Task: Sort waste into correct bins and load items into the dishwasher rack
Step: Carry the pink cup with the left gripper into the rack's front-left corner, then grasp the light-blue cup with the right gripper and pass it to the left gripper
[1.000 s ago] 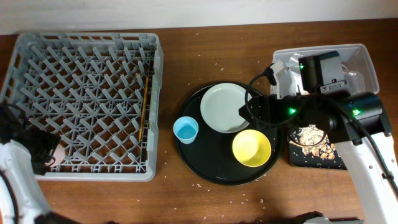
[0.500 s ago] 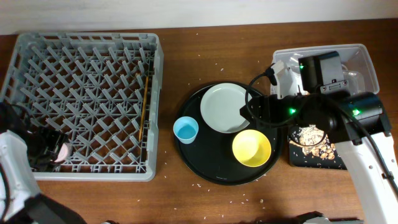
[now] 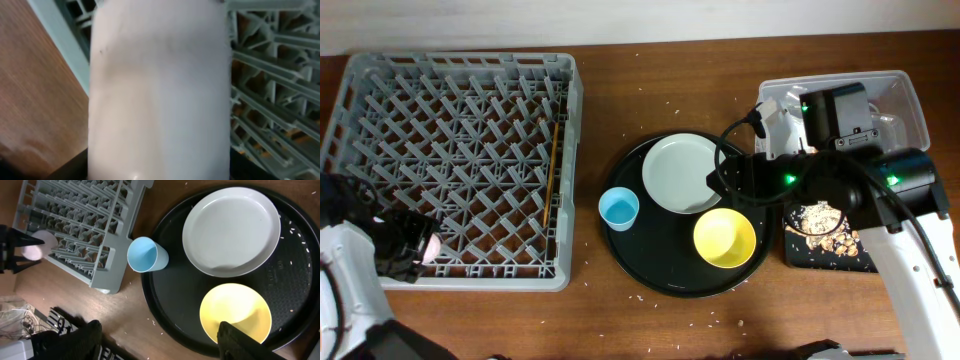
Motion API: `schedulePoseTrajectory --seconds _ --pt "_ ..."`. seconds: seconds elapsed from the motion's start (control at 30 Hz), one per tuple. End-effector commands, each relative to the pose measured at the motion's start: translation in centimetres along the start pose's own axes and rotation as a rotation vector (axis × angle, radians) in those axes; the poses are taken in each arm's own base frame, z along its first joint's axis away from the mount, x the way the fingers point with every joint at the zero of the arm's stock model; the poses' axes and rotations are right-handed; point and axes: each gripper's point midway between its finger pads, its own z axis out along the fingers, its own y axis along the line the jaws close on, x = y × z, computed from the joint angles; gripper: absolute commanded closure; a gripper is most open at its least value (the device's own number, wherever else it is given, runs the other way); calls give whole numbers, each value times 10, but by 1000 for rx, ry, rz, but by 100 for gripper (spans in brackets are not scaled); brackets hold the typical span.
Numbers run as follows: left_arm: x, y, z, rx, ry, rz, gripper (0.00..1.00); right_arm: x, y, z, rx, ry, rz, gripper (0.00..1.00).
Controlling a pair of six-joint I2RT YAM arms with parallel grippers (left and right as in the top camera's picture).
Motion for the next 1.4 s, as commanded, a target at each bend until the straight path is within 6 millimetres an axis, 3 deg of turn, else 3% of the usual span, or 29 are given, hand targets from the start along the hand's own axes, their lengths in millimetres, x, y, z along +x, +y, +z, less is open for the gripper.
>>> schedulePoseTrajectory --seconds 0.0,0.03,0.1,0.2,0.27,0.4,0.47,0.57,0.83,0.97,1.07,1.17,1.27,1.3,1.37 --pt "-8 3 12 -11 1 -56 33 1 -5 0 27 3 2 25" --pt "-9 2 14 -6 6 -66 28 1 -6 0 30 5 4 25" --pt "-8 -1 14 11 16 -66 25 1 -6 0 30 5 4 25" --pt "4 -11 13 71 75 -69 48 1 -6 0 30 4 4 24" --pt "8 -12 11 83 95 -75 49 1 -6 0 30 4 4 24" --pt "5 10 0 73 115 -157 59 1 -6 0 31 4 -16 23" --pt "12 -1 -15 171 125 -99 56 0 -6 0 30 2 -21 21" --pt "15 0 -28 183 90 -75 47 0 -6 0 30 2 -21 21" --pt "4 19 -22 72 27 -109 26 1 -6 0 30 3 -20 20" --pt "7 21 -4 69 63 -132 24 2 -6 0 30 9 -18 20" --pt "7 15 -4 99 80 -131 25 3 -6 0 31 13 -16 20" --pt "2 -5 -21 191 68 -66 25 3 -6 0 31 11 -16 20" --pt "12 -62 -81 350 -6 228 25 -5 -2 5 19 -8 -1 25" --pt "25 -96 -110 396 -85 448 25 -5 4 17 6 18 0 28" --pt "53 -133 -138 377 -197 691 25 7 21 48 -19 122 -25 32"
